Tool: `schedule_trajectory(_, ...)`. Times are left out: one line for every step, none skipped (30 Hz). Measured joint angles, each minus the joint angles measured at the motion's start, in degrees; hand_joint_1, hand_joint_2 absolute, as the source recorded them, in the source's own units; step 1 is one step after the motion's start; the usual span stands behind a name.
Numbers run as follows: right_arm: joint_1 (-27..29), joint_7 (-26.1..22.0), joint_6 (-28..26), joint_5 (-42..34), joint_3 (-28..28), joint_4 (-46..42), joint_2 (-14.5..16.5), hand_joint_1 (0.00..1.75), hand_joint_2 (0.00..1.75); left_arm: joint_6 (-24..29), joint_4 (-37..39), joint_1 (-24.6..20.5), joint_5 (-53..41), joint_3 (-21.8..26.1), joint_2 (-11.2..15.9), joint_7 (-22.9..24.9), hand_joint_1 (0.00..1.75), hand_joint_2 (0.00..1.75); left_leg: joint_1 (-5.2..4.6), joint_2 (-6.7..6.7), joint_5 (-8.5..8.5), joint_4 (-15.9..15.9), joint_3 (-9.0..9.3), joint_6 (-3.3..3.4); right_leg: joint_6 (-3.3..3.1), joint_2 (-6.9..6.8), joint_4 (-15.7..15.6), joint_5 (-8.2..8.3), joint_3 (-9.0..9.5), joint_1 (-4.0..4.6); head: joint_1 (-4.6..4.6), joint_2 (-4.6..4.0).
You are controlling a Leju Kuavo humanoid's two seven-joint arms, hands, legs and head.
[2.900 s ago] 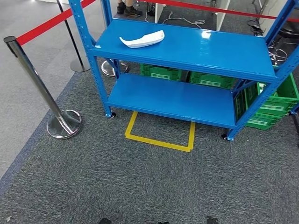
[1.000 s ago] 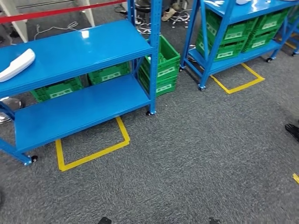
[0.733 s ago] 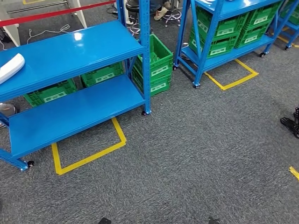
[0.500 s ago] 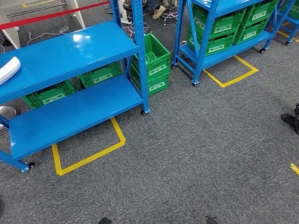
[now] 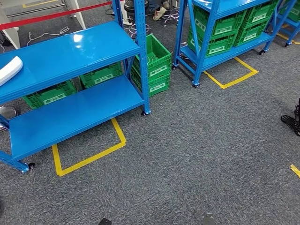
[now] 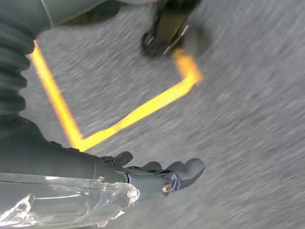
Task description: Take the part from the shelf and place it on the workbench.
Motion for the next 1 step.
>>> schedule_trajectory(0.0, -1.1, 0.7, 0.0, 0.0, 0.0, 0.0, 0.00, 0.00, 0.0, 0.0, 0.0, 0.0, 0.0, 0.0, -0.1, 0.00, 0.00, 0.00, 0.00, 0.01, 0.0, 0.00, 0.01, 0.01, 0.00, 0.0, 0.01, 0.00, -0.01, 0.00, 0.00)
